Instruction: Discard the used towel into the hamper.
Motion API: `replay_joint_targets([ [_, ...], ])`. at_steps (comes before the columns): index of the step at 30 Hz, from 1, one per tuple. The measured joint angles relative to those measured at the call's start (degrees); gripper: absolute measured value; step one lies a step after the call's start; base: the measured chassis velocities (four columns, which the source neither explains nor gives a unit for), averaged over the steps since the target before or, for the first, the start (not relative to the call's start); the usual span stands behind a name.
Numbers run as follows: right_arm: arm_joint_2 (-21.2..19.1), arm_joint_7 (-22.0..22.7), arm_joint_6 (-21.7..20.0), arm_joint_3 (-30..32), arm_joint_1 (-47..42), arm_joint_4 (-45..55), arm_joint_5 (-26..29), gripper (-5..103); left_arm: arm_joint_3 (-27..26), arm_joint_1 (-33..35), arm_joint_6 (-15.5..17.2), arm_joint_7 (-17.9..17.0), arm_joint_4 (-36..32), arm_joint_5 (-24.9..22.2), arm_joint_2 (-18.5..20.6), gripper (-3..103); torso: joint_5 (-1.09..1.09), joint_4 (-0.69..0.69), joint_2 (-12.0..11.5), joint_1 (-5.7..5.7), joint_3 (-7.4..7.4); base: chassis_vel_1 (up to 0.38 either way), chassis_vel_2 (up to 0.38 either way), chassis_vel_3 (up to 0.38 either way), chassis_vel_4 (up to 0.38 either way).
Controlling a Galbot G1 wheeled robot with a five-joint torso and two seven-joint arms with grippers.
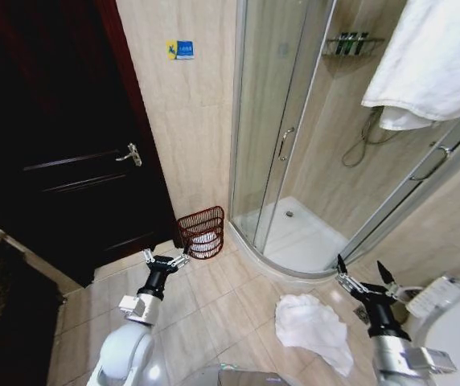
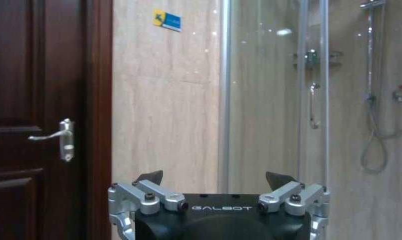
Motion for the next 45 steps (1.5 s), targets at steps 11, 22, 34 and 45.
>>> replay_joint_targets([
  [11, -6.9, 0.6, 0.6, -1.6, -2.9, 1.4, -0.7, 100, -0.1, -1.0, 1.3, 0.0, -0.6, -2.3, 2.5, 100, 0.01, 0.0, 0.0, 0.0, 0.0, -0.024, -0.015, 0.032, 0.02],
  [22, -13.1, 1.3, 1.6, -1.1, -3.2, 1.1, -0.2, 100, -0.9, -1.3, 1.4, 0.0, -1.0, -3.3, 3.8, 100, 0.0, 0.0, 0.0, 0.0, 0.0, 0.0, 0.0, 0.0, 0.0],
  [34, -11.7, 1.8, 0.8, -1.0, -1.5, 1.5, 0.2, 100, -1.2, -1.0, 1.6, -0.1, -1.9, -3.4, 3.5, 100, 0.0, 0.01, 0.0, 0.0, 0.0, -0.035, -0.041, 0.048, 0.051],
  [45, -11.0, 1.8, 1.6, -0.7, -1.9, 1.8, 0.0, 100, -0.9, -0.3, 1.7, -0.8, -3.0, -3.2, 2.8, 100, 0.01, 0.0, 0.0, 0.0, 0.0, -0.135, -0.133, 0.127, 0.129],
])
